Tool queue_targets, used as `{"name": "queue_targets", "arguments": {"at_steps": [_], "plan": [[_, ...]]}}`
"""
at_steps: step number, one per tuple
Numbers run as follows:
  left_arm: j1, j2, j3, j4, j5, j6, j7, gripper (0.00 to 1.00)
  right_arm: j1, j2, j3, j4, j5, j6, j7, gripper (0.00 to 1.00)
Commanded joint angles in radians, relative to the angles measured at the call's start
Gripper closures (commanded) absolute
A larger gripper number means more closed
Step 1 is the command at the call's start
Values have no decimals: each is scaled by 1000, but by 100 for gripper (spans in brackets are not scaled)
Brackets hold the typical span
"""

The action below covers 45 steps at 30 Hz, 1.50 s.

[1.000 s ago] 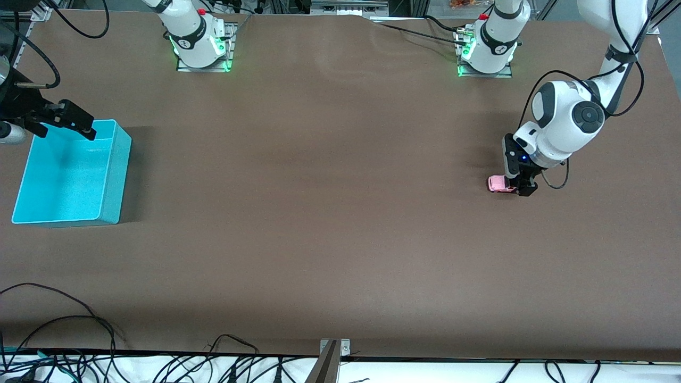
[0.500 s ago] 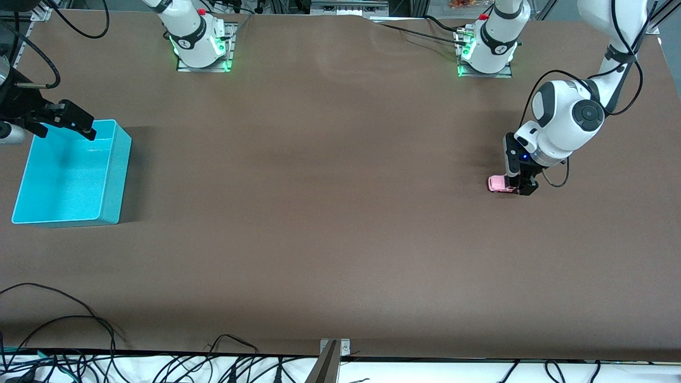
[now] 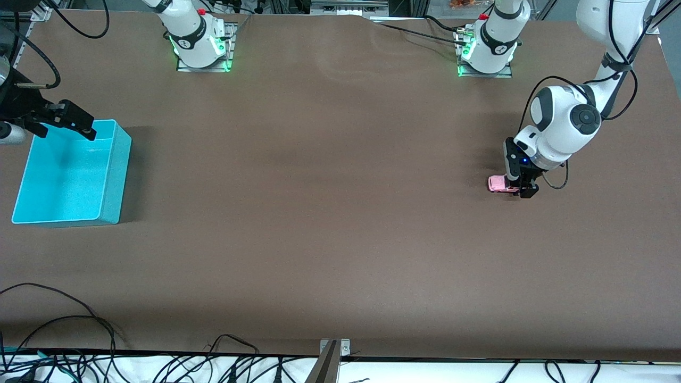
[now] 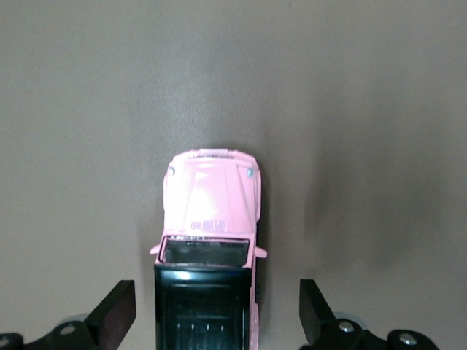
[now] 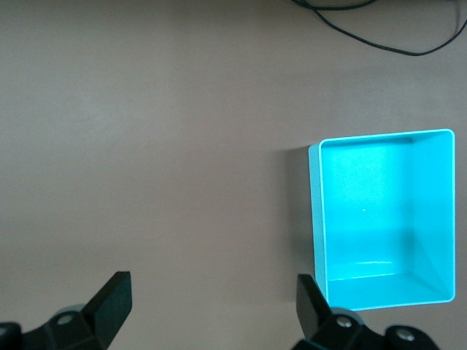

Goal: Wind and store pink jeep toy

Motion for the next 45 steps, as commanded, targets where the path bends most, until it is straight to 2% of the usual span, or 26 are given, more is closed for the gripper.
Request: {"name": "queue_targets", "arguments": {"at_steps": [1,2,5,7,19,30,38,45], "plan": [[19,16,-1,3,-8,28,61,53,1,9,2,22,-16,-9,-12,0],[20,16,-1,3,-8,28,67,68,1,7,2,22,-16,-9,-12,0],[20,18,-1,9,-7,28,75,94,-1,9,2,22,-16,-9,-12,0],[20,19,-1,11,-7,28,76,99,-1,9,2,22,-16,-9,-12,0],[20,-7,2,14,-4,13,81,100,-1,9,2,22,-16,-9,-12,0],[20,-34,8,60,-16,-111,70,100,1,7,2,22,-16,-9,-12,0],[36,16,31,57,-74,-111,60,100,1,9,2,22,-16,-9,-12,0],[36,71,54,63,-76,-110,64,100,1,7,2,22,-16,-9,-12,0]]}}
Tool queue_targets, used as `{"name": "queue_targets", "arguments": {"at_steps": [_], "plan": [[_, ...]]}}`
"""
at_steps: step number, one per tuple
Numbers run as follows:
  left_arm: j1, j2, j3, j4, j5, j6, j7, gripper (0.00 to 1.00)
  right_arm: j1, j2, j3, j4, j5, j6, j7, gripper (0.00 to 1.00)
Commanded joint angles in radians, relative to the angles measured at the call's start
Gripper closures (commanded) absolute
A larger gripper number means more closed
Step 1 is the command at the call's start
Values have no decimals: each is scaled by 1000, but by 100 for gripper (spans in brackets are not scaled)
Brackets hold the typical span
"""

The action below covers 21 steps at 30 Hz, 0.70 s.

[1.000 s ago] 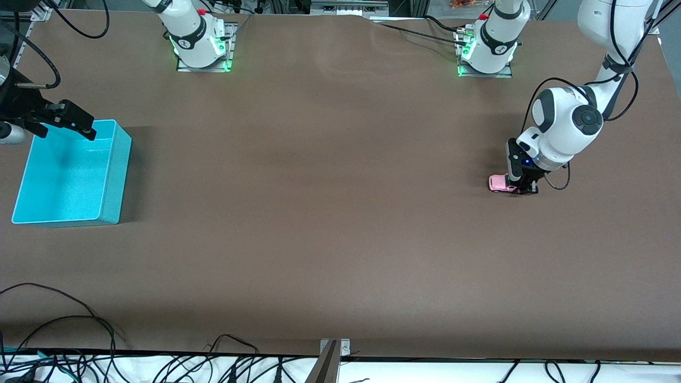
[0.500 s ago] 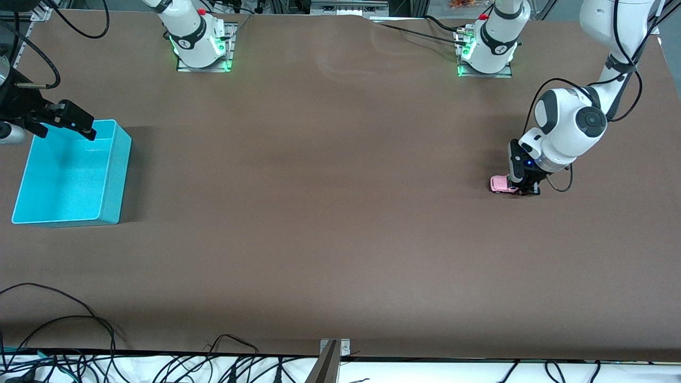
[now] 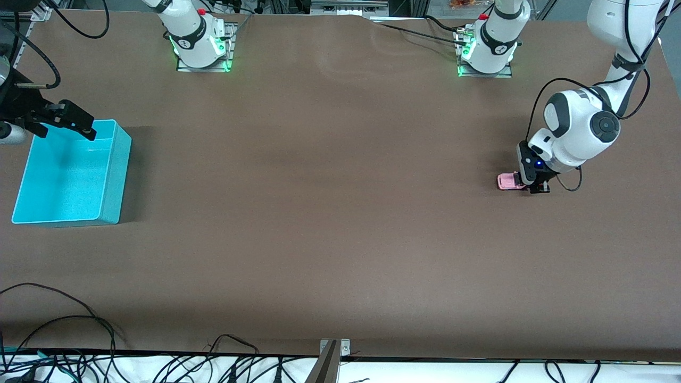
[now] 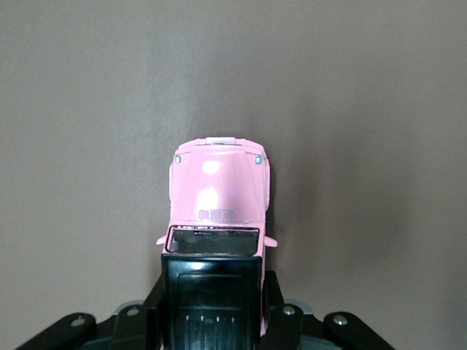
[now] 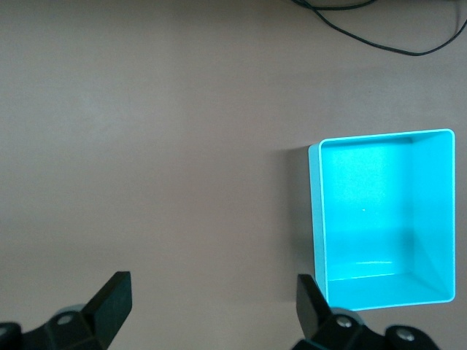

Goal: Wind and store pink jeep toy

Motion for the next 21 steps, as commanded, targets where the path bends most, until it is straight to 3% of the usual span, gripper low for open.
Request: {"name": "queue_targets", "arguments": {"at_steps": [1,10,21], "plan": [[5,59,9,10,-22,-5,21,100,-1,8,2,22,-16,-9,-12,0],[5,67,12,11,-12,-5,66,100,1,8,2,22,-16,-9,-12,0],[5,93,98,17,-12,-2,84,100,1,7,2,22,-16,-10,-12,0]]}}
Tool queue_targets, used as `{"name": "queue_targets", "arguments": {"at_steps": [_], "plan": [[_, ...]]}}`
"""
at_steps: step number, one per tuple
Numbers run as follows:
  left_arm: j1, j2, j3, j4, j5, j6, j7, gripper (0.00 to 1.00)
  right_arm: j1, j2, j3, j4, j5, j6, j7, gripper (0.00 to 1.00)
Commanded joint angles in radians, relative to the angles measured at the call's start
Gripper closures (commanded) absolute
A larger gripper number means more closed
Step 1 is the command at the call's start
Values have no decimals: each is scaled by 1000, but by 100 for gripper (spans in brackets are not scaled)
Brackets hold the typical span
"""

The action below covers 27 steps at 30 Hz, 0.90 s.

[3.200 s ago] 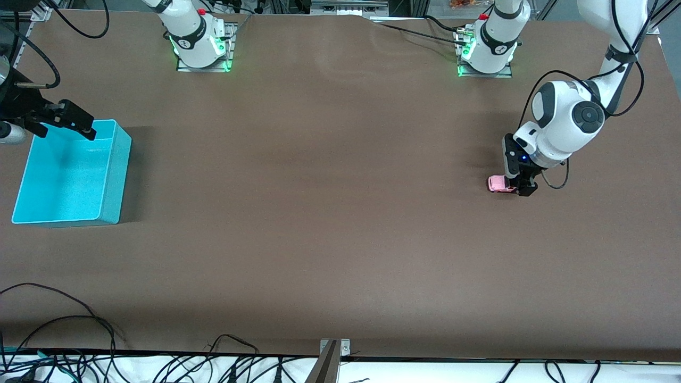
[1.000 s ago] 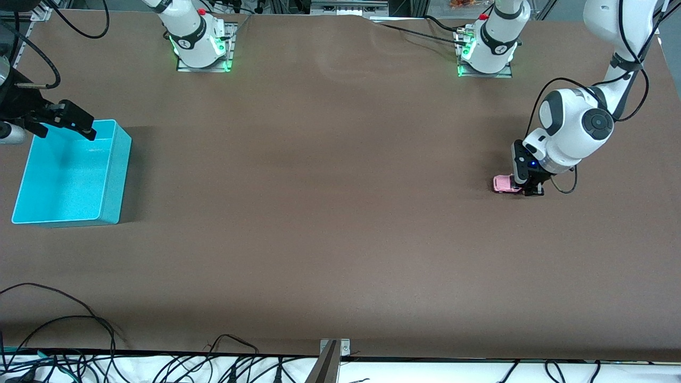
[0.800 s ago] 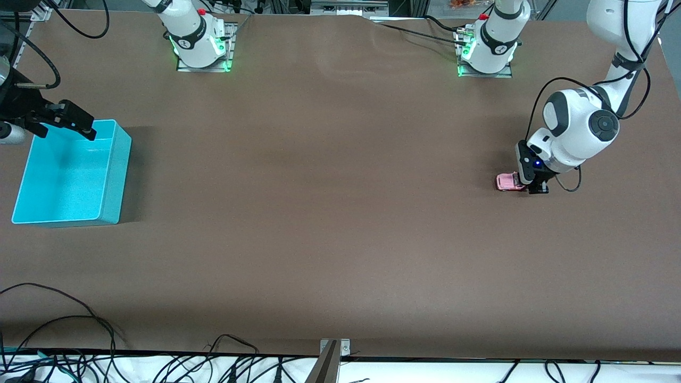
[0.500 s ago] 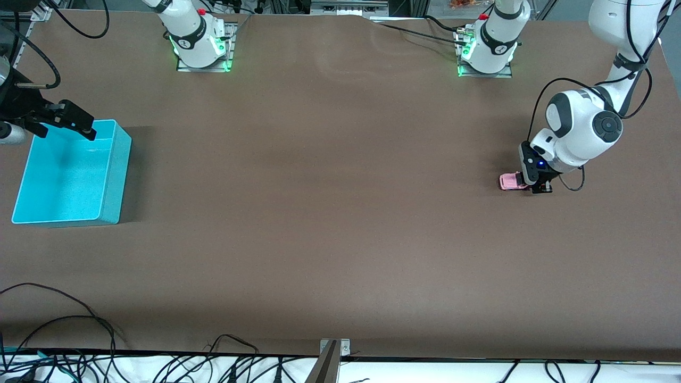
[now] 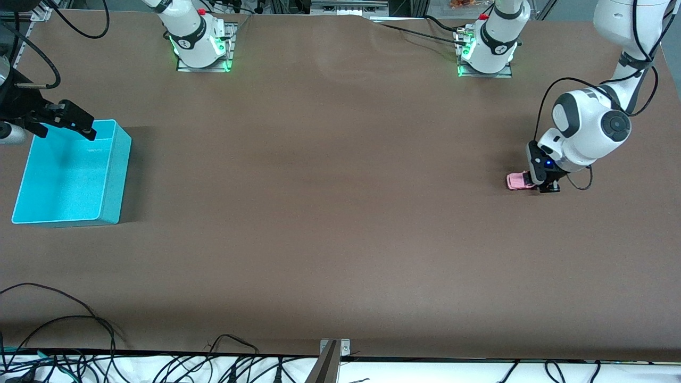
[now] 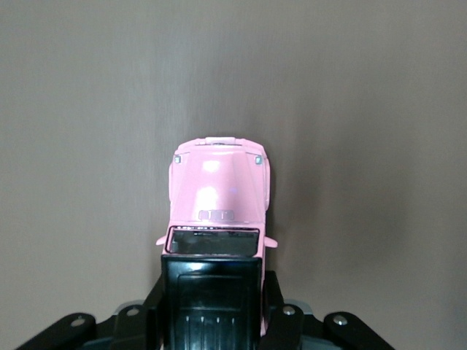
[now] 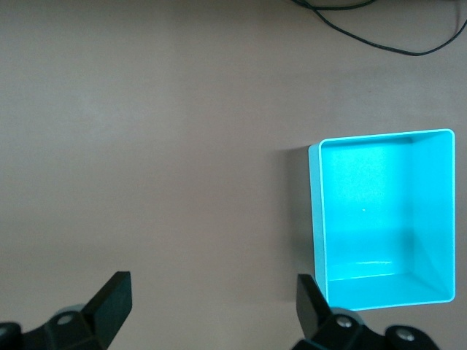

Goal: Wind and store pink jeep toy

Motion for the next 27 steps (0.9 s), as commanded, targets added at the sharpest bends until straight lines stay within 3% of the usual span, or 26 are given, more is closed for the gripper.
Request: {"name": "queue_targets", "arguments": {"at_steps": [1,27], "plan": [[5,88,41,12,-12,-2,49,100,1,8,2,22,-16,-10,-12,0],[21,128,218,35,-12,2,275,100,-1,8,2,22,-16,-10,-12,0]]}}
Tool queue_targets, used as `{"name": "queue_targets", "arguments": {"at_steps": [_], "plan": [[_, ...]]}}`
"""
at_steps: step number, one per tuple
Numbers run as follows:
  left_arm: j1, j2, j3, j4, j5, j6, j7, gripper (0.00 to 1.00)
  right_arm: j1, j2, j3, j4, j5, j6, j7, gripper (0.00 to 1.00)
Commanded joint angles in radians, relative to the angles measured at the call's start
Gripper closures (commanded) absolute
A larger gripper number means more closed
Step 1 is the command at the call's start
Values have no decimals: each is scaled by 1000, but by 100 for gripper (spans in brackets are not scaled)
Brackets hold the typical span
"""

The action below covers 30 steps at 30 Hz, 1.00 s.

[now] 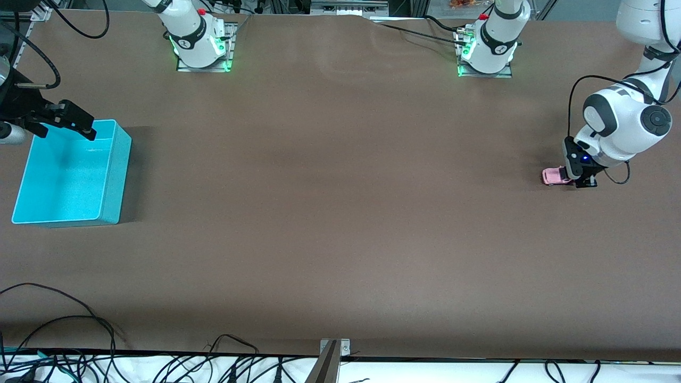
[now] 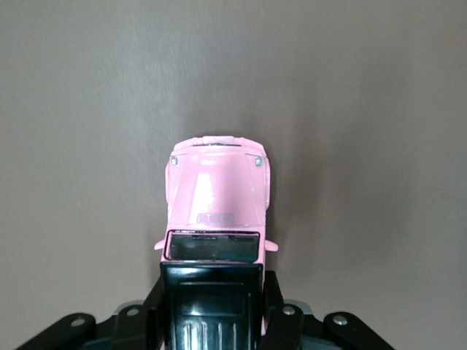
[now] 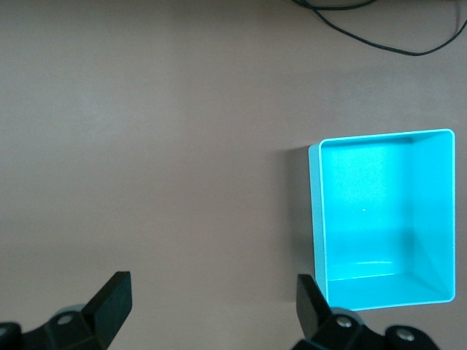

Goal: Wind and store pink jeep toy

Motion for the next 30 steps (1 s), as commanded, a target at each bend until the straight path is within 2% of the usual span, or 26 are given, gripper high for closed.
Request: {"name": "queue_targets", "arguments": {"at_steps": [1,8,9,12,13,30], "plan": [[16,80,21,-10,-12,-7,59,100,1,7,2,22,-16,-10,-12,0],[15,80,21,-1,-28,-7,45,100,-1,7,2,22,-16,-10,-12,0],[15,80,19,2,-29,-7,45,92,-1,8,2,22,-16,-10,-12,0],[15,79,19,19,-31,-7,47,30,1,7,2,22,-16,-10,-12,0],[16,77,19,22,-31,-7,47,0,-1,8,2,22,-16,-10,-12,0],[15,70,19,23,-55,-16,51,0,-1,8,2,22,-16,-10,-12,0]]}}
